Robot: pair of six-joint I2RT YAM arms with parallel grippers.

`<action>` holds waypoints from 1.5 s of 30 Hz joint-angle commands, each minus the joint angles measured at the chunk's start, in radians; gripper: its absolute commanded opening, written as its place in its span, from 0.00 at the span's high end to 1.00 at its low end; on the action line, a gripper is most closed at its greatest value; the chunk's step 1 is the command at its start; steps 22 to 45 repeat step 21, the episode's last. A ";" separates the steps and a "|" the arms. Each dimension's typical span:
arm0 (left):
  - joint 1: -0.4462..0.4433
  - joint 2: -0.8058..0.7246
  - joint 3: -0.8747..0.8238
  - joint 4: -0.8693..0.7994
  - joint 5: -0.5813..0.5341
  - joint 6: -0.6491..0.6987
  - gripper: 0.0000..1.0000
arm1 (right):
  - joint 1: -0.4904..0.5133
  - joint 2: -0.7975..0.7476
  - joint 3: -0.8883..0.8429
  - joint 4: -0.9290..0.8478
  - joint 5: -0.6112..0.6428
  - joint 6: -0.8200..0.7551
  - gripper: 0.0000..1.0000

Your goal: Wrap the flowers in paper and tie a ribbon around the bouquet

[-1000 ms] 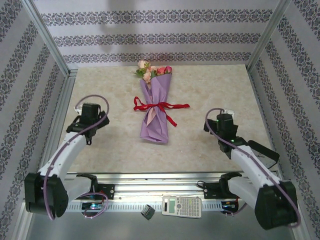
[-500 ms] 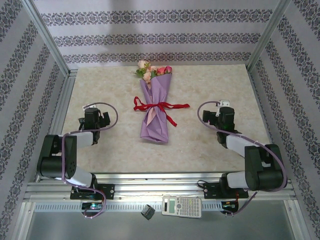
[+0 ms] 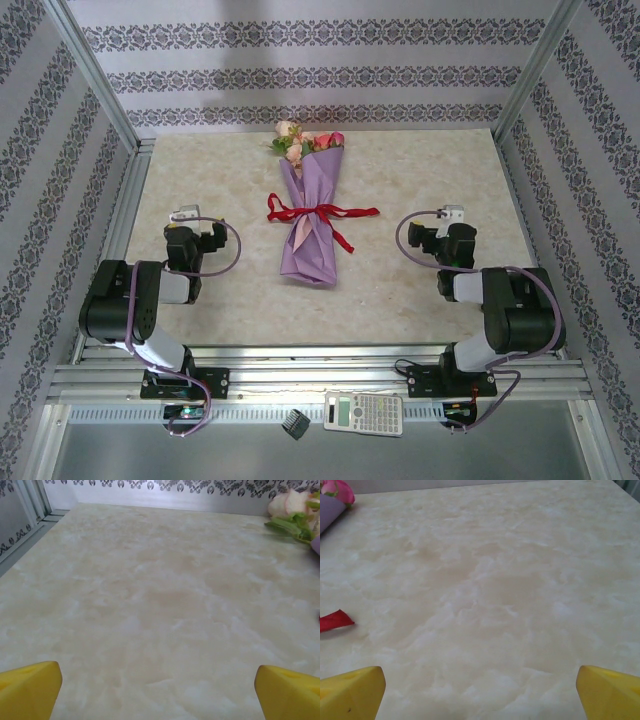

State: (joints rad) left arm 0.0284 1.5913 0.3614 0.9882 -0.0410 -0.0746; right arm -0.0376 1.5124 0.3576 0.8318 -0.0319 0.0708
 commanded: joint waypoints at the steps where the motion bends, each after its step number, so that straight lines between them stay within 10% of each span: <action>1: 0.004 0.002 -0.007 0.026 0.025 0.027 0.01 | 0.009 -0.001 0.000 0.115 -0.018 -0.018 0.02; 45: -0.001 -0.004 0.002 -0.002 0.012 0.029 0.01 | 0.051 -0.003 0.028 0.057 0.045 -0.051 0.02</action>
